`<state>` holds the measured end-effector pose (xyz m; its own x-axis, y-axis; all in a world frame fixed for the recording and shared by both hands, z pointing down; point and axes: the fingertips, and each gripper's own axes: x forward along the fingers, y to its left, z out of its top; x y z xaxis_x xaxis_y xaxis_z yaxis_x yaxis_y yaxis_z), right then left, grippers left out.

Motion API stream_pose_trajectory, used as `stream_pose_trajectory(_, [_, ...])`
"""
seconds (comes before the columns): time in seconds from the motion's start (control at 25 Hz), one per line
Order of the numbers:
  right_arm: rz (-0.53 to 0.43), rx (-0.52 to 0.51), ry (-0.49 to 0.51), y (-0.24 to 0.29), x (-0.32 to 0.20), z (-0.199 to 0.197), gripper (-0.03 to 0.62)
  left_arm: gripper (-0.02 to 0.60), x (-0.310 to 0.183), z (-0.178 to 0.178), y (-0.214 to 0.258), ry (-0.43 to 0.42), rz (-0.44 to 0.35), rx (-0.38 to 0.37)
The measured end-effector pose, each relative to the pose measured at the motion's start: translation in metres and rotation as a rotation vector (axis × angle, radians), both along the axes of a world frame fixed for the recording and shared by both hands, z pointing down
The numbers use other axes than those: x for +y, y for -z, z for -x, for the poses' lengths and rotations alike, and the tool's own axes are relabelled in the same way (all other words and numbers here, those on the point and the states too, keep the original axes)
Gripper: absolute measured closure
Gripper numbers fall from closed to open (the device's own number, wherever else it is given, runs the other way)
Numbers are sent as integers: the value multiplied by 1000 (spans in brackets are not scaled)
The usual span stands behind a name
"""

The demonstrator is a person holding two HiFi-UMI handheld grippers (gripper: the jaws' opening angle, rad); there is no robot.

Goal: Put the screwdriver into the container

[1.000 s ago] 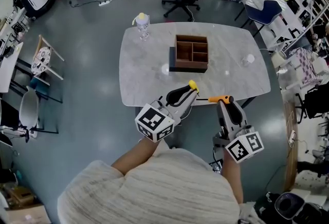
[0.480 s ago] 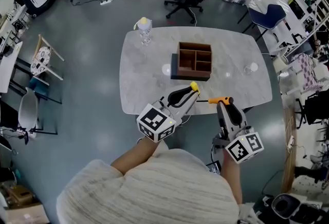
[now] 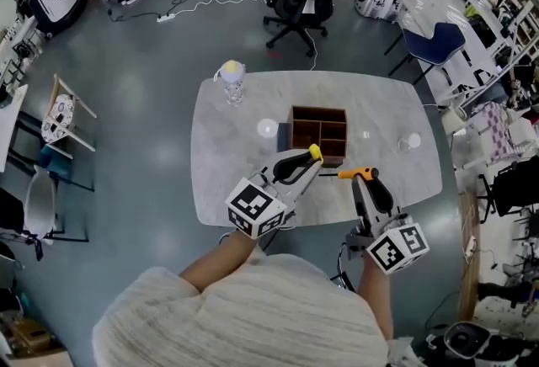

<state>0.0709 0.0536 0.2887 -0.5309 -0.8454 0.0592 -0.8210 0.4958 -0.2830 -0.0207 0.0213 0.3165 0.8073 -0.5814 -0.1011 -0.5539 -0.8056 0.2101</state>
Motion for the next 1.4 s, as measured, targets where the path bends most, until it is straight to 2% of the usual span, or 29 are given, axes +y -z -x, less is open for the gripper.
stream_pose_trajectory(0.4, [6,3,-58,4,-64,24,482,509,-70,23,-9,-63,6,-19])
stream_pose_trajectory(0.68, [23,15,-72,4,-106,4,482,509,-114,10,-14,-61,22,-6])
stream_pose_trajectory(0.84, [43,12,-59,-2,-127,-17,482,509,-127,-4,-19,-30,39,-3])
stream_pose_trajectory(1.04, [54,12,-5,-8,-153,-46,482,509,-144,-21,-30,50,64,-26])
stream_pose_trajectory(1.4, [122,66,59,-47,-190,-86,482,509,-163,-55,-58,144,98,-42])
